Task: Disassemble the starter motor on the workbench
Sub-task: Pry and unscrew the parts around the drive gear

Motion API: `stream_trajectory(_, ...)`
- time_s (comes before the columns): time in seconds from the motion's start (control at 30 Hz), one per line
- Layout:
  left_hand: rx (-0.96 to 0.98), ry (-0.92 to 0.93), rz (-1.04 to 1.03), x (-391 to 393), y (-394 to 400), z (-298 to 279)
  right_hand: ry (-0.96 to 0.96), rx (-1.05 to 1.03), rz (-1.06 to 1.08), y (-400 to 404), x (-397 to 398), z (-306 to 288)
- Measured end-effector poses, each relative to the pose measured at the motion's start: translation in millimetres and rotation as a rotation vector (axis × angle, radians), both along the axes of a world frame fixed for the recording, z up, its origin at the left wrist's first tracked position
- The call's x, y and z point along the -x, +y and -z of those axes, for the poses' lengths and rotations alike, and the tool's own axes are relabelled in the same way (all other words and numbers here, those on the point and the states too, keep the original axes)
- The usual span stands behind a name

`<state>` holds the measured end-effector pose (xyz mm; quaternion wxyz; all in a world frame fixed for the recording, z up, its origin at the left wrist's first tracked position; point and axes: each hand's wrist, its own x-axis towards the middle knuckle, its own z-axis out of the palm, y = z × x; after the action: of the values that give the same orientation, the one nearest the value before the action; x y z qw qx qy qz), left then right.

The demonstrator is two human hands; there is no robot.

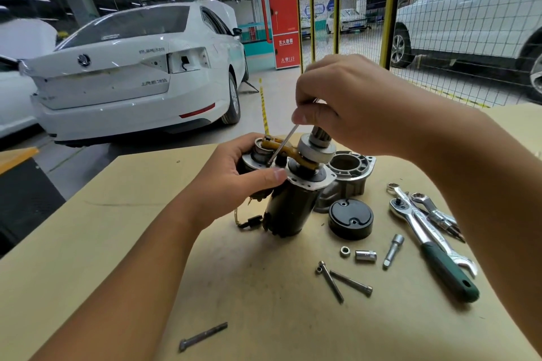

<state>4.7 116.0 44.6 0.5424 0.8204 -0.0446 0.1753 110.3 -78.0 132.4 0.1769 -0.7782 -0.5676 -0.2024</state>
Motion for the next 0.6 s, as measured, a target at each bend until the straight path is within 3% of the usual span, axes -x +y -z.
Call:
stream_trajectory(0.17,0.015,0.005,0.009,0.4,-0.8,-0.8,0.039,-0.044,-0.080,-3.2,3.8,-1.3)
stream_trajectory(0.6,-0.038,-0.016,0.001,-0.5,-0.1,-0.2,0.041,0.030,-0.021,2.7,-1.6,3.0)
